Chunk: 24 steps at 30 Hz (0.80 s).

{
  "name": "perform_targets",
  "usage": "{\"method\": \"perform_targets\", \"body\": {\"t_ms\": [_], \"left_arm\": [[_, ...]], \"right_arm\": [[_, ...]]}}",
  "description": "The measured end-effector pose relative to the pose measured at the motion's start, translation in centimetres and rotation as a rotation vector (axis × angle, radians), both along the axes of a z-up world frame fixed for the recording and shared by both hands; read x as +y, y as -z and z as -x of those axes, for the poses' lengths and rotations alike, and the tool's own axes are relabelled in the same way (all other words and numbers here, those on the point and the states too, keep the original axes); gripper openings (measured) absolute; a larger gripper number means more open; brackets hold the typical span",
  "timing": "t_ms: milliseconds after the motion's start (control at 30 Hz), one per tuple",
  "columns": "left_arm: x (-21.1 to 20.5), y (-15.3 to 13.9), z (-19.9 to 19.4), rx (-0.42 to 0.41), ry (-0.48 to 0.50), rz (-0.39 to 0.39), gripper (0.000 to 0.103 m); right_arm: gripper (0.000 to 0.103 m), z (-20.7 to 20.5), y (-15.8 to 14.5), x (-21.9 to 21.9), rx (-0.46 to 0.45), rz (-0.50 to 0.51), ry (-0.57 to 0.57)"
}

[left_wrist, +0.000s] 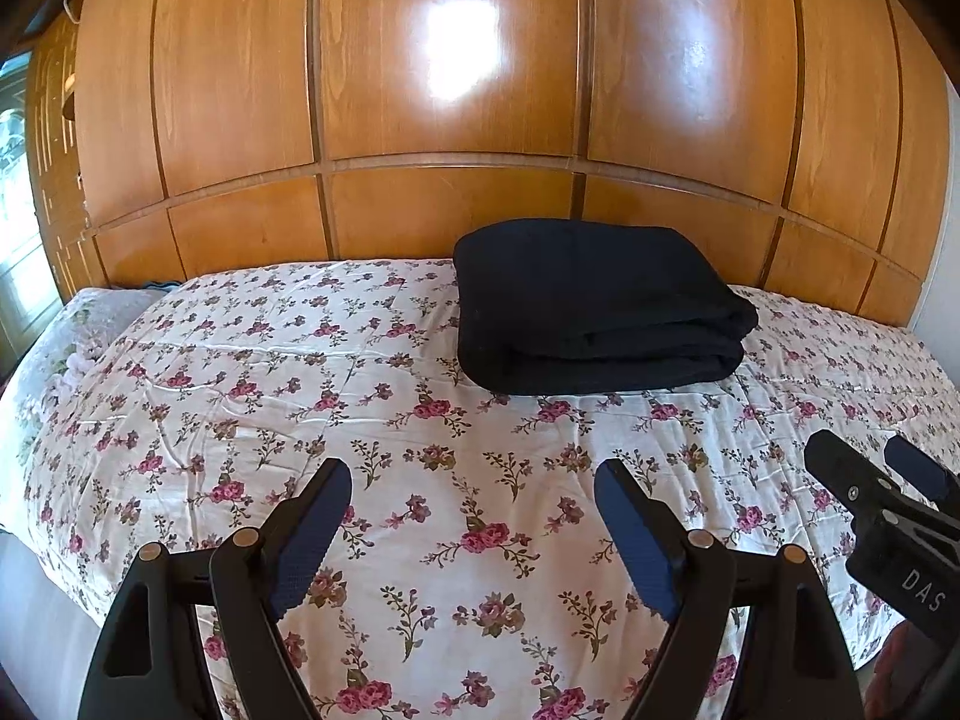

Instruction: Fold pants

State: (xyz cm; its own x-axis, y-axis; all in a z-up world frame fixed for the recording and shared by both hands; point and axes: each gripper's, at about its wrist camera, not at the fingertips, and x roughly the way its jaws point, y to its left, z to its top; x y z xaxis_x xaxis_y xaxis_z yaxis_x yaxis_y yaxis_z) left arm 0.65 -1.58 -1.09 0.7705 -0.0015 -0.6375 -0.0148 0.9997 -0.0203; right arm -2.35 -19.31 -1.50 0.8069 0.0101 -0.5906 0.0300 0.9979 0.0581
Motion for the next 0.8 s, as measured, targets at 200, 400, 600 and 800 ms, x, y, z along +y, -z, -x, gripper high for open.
{"method": "perform_targets", "body": {"t_ms": [200, 400, 600, 800], "left_arm": [[0.19, 0.06, -0.02, -0.001, -0.004, 0.0, 0.085], [0.13, 0.31, -0.14, 0.009, -0.002, -0.002, 0.085], [0.25, 0.52, -0.28, 0.019, -0.005, 0.002, 0.085], [0.24, 0.65, -0.33, 0.021, -0.005, -0.003, 0.085]], "right_arm": [[0.098, -0.07, 0.14, 0.17, 0.006, 0.003, -0.002], [0.098, -0.16, 0.37, 0.18, 0.014, 0.001, -0.002], [0.098, -0.25, 0.53, 0.08, 0.02, -0.003, 0.0], [0.098, -0.32, 0.71, 0.14, 0.027, -0.003, -0.003]]}}
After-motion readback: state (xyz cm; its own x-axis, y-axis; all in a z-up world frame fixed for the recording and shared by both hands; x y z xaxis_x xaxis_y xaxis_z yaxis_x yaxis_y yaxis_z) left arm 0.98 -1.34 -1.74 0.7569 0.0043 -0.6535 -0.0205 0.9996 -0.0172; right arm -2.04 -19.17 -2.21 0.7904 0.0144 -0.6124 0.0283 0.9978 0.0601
